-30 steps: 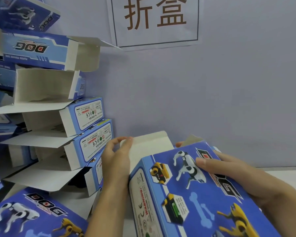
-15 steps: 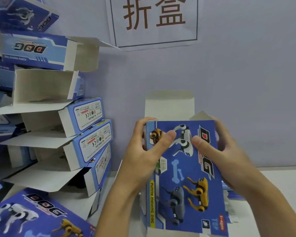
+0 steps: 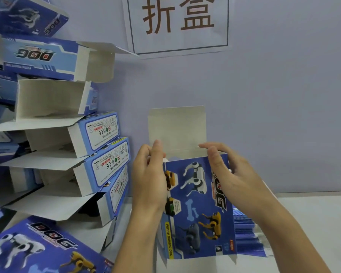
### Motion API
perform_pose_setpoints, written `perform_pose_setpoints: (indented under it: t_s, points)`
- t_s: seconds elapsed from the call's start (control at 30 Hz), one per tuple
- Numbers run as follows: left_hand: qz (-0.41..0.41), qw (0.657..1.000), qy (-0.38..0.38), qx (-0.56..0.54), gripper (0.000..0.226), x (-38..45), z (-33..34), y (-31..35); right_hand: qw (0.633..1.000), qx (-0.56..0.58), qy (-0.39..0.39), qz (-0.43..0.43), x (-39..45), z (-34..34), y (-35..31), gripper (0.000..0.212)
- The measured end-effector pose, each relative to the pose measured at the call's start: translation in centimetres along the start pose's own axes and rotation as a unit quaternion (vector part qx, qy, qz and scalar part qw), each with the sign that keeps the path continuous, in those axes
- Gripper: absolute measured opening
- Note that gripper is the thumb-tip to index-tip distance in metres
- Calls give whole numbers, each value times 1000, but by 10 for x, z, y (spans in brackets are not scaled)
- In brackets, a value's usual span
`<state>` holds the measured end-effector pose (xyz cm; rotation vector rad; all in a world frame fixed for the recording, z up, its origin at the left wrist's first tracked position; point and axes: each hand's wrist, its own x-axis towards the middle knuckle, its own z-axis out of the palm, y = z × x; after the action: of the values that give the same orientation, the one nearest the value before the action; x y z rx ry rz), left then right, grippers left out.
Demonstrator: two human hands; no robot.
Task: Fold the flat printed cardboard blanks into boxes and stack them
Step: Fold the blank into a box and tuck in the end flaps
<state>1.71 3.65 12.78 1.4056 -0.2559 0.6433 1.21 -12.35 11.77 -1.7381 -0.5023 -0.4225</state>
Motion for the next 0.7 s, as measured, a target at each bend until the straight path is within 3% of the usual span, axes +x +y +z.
perform_pose_setpoints:
  t_s: [0.13,0.37,0.5,0.7]
  points:
    - [-15,1000,7,-8,17,2,-2,-5,995,60,72,31,3,16,6,43]
    - [-35,997,36,-58,25,-1,1,-1,982,132,87,106,6,13,5,11]
    - [-23,997,6,-73,44,-1,2,-2,979,162,59,107,7,10,1,28]
    - [70,996,38,-25,27,-2,4,-4,980,158,83,82,8,12,5,24]
